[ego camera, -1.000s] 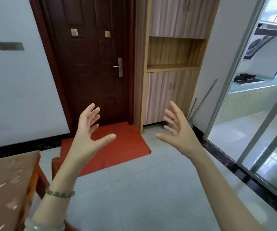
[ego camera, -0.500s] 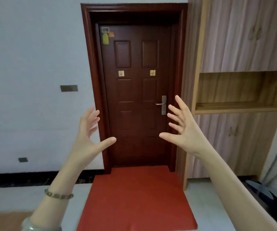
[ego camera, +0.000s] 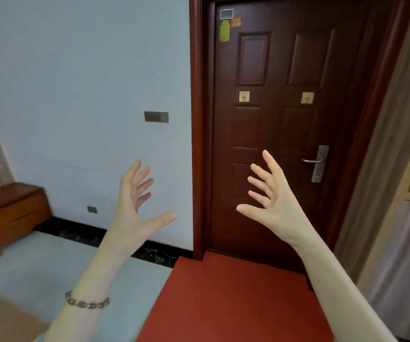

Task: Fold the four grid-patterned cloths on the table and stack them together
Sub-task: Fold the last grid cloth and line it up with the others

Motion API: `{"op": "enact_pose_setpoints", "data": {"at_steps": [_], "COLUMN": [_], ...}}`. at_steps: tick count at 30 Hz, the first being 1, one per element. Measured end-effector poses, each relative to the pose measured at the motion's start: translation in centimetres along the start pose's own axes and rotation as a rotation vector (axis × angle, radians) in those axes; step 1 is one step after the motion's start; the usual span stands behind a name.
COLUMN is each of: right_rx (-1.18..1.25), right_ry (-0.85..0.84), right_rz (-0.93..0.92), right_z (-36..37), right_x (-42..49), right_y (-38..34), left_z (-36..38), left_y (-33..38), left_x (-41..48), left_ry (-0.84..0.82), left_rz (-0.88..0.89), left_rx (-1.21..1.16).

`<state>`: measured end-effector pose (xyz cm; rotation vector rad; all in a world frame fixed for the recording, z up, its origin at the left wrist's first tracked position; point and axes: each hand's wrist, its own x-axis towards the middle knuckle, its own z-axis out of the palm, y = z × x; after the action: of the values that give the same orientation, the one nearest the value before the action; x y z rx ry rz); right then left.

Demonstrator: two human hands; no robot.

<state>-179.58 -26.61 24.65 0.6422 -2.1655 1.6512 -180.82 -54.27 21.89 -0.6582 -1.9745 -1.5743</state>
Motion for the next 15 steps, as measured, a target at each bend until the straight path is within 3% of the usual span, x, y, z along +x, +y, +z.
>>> {"op": "enact_pose_setpoints", "data": {"at_steps": [15], "right_rx": [0.246], "right_ry": [-0.344], "right_rz": [0.282], "right_z": [14.1], "right_x": [20.6], "right_y": [20.6], "left_z": [-6.9], "left_y": [-21.7], "left_x": [5.6], "left_ry": [0.328], "left_rz": [-0.406], "left_rx": [0.179]}}
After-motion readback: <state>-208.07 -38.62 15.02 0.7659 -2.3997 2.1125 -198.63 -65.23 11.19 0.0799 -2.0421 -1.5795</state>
